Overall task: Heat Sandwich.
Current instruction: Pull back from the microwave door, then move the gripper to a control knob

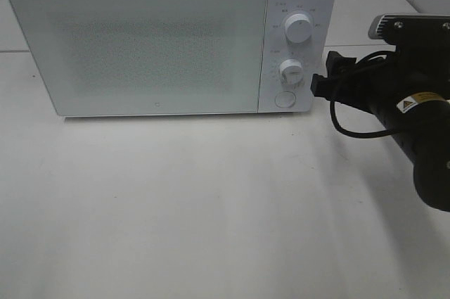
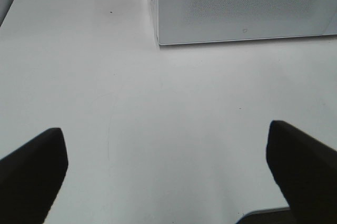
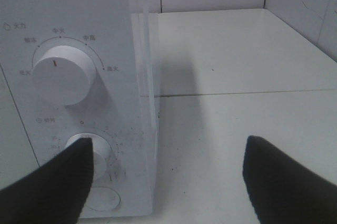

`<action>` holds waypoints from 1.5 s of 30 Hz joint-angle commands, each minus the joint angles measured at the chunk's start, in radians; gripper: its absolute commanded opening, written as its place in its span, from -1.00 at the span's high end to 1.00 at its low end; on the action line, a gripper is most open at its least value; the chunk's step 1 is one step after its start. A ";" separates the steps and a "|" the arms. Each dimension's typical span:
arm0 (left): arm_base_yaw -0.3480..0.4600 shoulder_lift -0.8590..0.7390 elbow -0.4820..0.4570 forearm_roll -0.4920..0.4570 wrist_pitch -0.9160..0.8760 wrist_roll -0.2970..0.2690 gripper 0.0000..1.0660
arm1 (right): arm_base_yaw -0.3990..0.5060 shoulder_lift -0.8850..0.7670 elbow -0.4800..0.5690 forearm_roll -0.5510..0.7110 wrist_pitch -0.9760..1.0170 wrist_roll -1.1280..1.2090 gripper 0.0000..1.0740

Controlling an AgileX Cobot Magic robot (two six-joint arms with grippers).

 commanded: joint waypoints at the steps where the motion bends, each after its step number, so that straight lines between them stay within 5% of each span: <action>1: 0.001 -0.022 0.004 -0.002 -0.010 -0.006 -0.83 | 0.035 0.030 -0.030 0.057 -0.043 -0.026 -0.41; 13: 0.001 -0.022 0.004 -0.002 -0.010 -0.006 -0.83 | 0.126 0.168 -0.128 0.083 -0.049 -0.059 -0.41; 45: 0.001 -0.022 0.004 -0.002 -0.010 -0.006 -0.83 | 0.116 0.310 -0.266 0.101 -0.031 -0.045 -0.41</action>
